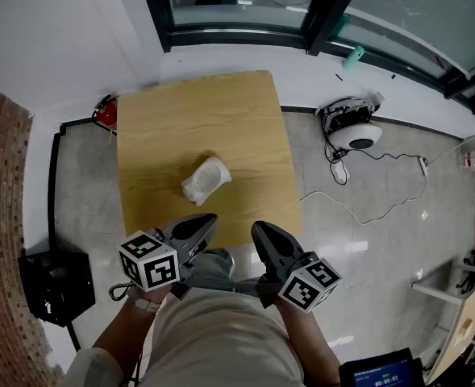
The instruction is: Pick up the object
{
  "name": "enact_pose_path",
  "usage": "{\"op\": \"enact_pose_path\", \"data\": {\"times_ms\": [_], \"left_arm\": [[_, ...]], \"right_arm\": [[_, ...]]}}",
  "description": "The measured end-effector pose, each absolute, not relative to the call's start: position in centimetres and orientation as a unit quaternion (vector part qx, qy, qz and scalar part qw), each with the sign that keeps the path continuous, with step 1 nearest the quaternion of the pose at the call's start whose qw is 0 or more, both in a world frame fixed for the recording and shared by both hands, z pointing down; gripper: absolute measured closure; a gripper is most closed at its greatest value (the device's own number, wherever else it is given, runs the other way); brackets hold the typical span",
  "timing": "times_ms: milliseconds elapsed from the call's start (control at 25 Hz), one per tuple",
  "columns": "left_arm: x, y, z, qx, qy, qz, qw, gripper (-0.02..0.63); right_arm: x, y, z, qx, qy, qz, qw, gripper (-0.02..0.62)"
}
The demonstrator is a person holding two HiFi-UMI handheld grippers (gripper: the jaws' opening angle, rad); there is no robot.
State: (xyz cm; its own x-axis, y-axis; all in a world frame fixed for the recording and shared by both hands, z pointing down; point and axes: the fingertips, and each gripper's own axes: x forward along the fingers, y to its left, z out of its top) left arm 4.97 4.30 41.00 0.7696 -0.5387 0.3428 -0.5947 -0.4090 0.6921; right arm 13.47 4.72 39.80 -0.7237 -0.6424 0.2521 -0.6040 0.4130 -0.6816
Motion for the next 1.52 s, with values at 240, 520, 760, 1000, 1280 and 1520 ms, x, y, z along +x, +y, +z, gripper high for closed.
{"op": "enact_pose_path", "data": {"times_ms": [240,520,760,1000,1280,1520], "left_arm": [[0.3,0.6,44.1,0.81,-0.367,0.032,0.457,0.604],[-1.0,2.1,47.7,0.732,-0.453,-0.023,0.507,0.603],[-0.8,2.6,53.6,0.63,-0.537,-0.063,0.558,0.6],[-0.8,-0.9,58.8,0.522,-0.555,-0.228,0.606,0.433],[-0.7,-1.8,62.5,0.47,-0.564,-0.312,0.603,0.386],[-1.4,-1.5,63.5,0.495,-0.553,-0.297,0.601,0.377]], "right_arm": [[9.1,-1.2,42.2,-0.344,0.847,-0.406,-0.01,0.584],[4.7,-4.0,46.0,-0.182,0.892,-0.388,-0.145,0.583],[-0.9,-6.7,50.1,-0.007,0.915,-0.203,-0.347,0.58],[-6.6,-8.9,57.5,0.195,0.816,-0.002,-0.545,0.433],[-5.5,-5.2,65.2,0.349,0.635,-0.034,-0.688,0.414],[-4.6,-4.8,66.3,0.316,0.64,-0.193,-0.673,0.414]]}}
